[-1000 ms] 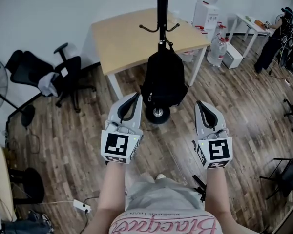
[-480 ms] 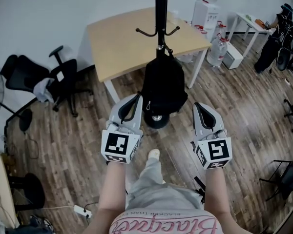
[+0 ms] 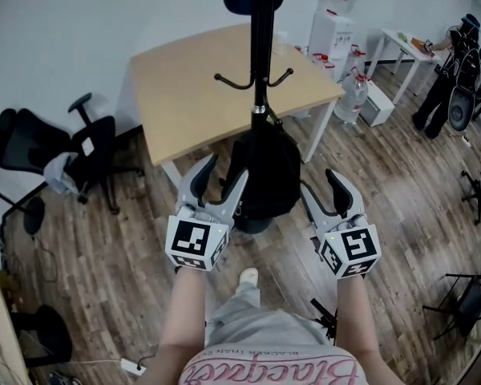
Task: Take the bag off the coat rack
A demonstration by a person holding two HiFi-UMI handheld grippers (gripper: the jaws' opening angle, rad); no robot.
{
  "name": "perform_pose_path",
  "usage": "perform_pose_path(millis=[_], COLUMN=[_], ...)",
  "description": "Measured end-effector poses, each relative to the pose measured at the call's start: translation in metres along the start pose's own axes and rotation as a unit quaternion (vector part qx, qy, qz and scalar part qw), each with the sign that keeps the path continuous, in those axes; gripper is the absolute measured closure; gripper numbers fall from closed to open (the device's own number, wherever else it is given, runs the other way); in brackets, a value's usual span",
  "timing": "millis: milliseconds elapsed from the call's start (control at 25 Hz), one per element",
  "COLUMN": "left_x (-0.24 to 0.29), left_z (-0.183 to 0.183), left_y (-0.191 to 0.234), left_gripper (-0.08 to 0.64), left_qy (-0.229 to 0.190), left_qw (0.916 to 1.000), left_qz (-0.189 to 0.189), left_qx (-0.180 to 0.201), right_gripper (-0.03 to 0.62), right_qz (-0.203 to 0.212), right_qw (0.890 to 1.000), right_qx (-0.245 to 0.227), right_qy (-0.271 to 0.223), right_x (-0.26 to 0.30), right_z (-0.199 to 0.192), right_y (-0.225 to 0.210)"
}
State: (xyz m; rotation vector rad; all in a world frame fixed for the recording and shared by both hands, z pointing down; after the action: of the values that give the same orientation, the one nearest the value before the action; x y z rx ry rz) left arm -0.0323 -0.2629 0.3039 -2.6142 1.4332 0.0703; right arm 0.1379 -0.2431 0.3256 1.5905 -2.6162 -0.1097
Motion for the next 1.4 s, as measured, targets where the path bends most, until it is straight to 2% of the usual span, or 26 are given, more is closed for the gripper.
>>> perform_pose_path(millis=[80, 120, 280, 480, 800, 1080, 1400], left_x=[0.015, 0.022, 0.042, 0.065, 0.091, 0.107, 0.12], left_z=[-0.004, -0.007, -0.018, -0.042, -0.102, -0.159, -0.206], left_y=[0.004, 0.006, 0.02, 0.039, 0.052, 0.043, 0.035], left_gripper=[0.231, 0.213, 0.207, 0.235, 0.247, 0.255, 0.252], left_qy=[0.006, 0.011, 0.024, 0.041, 0.099, 0.156, 0.22], left_qw=[0.9999, 0.9998, 0.9993, 0.9987, 0.9937, 0.9837, 0.9697], left_qz=[-0.011, -0.015, -0.029, -0.03, -0.045, -0.061, -0.054], left_qx=[0.001, 0.003, 0.006, -0.005, -0.029, -0.065, -0.092], right_gripper=[0.302, 0.278, 0.229, 0.232, 0.258, 0.258, 0.258], right_qz=[0.004, 0.005, 0.008, 0.012, 0.003, 0.017, 0.035], right_qw=[1.0, 1.0, 1.0, 0.999, 0.996, 0.989, 0.975], right_qx=[0.009, 0.015, 0.024, 0.006, 0.024, 0.088, 0.112], right_qy=[0.001, 0.002, 0.008, 0.031, 0.082, 0.118, 0.19], right_x=[0.014, 0.021, 0.049, 0.077, 0.113, 0.146, 0.169], right_z=[-0.001, -0.002, -0.007, -0.025, -0.077, -0.117, -0.164], right_y=[-0.007, -0.011, -0.02, -0.03, -0.053, -0.063, -0.067])
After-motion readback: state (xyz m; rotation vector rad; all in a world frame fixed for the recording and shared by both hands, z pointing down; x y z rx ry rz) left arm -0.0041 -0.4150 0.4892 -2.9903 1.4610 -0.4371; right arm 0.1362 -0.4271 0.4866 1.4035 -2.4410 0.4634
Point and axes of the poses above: the fingertips, and each gripper's own axes: x forward along the fingers, y to its left, z out of its top, the point moved 1 cm from there along -x, backward along the fingers
